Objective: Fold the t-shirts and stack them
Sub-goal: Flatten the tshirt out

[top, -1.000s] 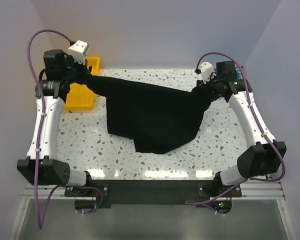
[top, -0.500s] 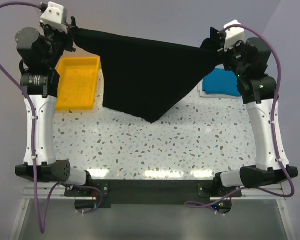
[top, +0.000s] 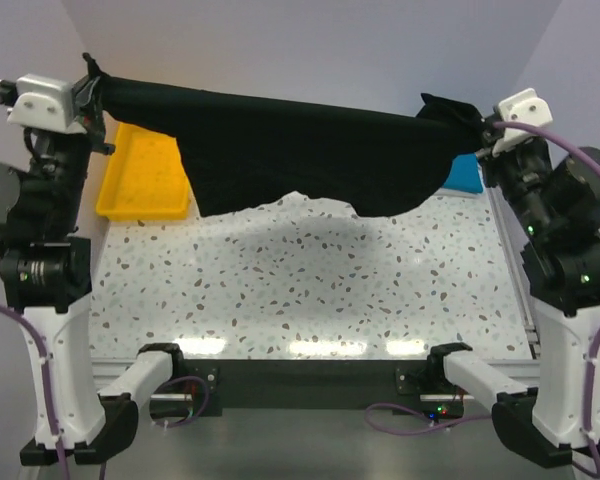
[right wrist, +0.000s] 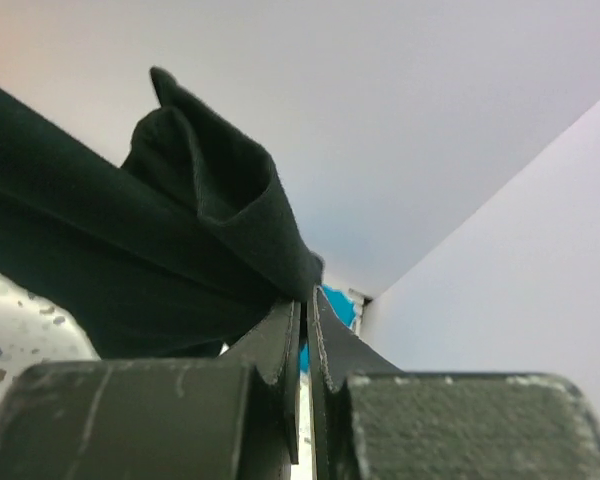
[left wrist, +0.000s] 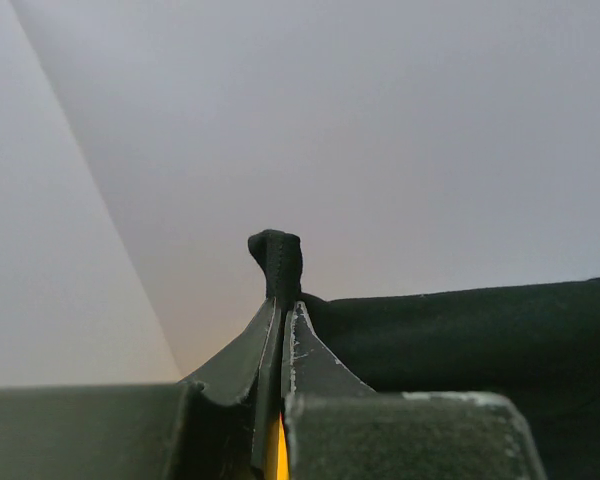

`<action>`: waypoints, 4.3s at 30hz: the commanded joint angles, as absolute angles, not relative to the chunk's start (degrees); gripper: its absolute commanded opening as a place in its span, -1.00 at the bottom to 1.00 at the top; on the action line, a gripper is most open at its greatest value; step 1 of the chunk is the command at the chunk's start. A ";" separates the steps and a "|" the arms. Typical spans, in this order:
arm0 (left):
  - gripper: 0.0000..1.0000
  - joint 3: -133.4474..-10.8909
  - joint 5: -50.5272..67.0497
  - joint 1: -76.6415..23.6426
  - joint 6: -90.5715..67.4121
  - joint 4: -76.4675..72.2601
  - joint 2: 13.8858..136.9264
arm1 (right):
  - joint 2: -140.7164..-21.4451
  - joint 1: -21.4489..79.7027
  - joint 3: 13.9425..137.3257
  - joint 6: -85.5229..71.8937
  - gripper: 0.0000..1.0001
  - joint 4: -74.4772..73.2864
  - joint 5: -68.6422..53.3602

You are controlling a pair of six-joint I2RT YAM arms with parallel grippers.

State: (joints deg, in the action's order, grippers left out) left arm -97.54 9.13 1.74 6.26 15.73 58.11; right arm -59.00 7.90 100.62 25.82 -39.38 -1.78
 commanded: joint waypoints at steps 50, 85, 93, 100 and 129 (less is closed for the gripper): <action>0.00 -63.81 17.95 -7.03 38.05 40.79 84.89 | -99.66 26.10 76.39 27.86 0.17 -60.47 5.01; -0.09 -102.28 18.99 -7.56 21.63 35.07 122.05 | -113.22 5.71 94.32 37.80 0.32 -58.88 11.79; -0.21 -100.21 13.63 -8.35 23.81 34.19 125.77 | -108.90 5.80 85.36 36.56 0.02 -61.09 8.79; -0.42 -86.15 7.30 -6.77 27.51 33.84 120.24 | -108.11 5.71 75.60 37.62 -0.18 -57.66 9.49; -0.16 -101.76 18.19 -7.38 18.29 30.68 122.86 | -103.26 8.27 83.38 32.53 -0.27 -61.62 -0.62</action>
